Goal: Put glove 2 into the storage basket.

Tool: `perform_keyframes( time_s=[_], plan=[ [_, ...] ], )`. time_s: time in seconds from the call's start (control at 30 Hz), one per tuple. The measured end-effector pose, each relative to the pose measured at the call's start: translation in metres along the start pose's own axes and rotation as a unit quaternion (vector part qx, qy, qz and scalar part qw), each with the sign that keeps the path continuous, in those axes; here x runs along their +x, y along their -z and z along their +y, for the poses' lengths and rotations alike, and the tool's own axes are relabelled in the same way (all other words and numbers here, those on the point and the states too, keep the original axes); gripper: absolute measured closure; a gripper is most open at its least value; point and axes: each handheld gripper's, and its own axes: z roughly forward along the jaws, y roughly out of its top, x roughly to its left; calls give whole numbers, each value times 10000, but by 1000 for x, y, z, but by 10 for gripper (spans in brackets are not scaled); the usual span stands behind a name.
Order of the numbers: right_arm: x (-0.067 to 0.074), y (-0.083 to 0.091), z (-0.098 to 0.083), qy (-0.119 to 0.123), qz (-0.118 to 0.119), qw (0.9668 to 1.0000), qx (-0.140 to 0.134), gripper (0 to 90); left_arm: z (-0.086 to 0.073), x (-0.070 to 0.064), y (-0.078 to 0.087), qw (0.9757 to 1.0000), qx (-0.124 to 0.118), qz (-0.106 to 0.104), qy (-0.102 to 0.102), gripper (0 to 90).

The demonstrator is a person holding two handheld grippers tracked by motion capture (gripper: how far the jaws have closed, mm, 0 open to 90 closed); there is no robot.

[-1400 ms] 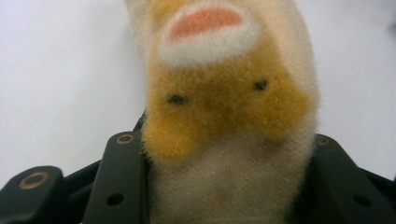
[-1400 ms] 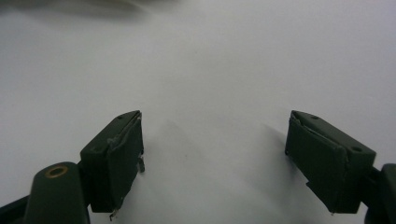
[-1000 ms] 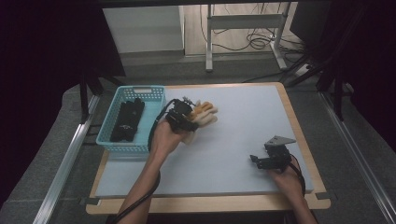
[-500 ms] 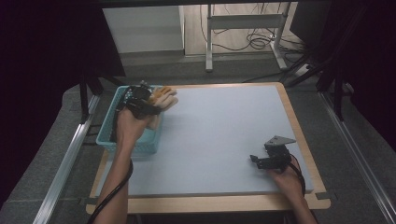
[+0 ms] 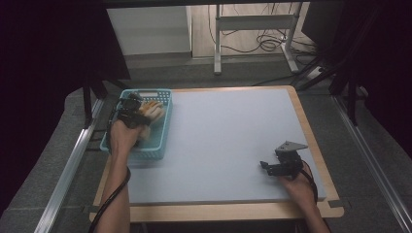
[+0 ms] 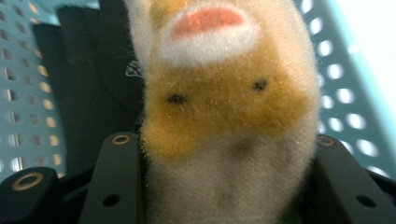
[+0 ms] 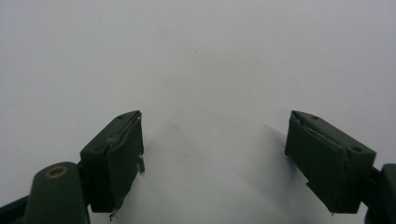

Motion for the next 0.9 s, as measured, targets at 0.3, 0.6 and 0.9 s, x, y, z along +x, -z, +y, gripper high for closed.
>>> perform_keyframes(
  time_s=[0.3,0.6,0.9],
  plan=[
    [0,0,0,0,-2,10000,-1,189,15,-15,-41,9993,349,-132,-41,498],
    [0,0,0,3,3,10000,0,189,17,-9,-53,9971,471,-538,253,153],
    [0,0,0,5,-1,10000,1,189,17,0,-5,9967,-285,-753,131,250]
  ],
)
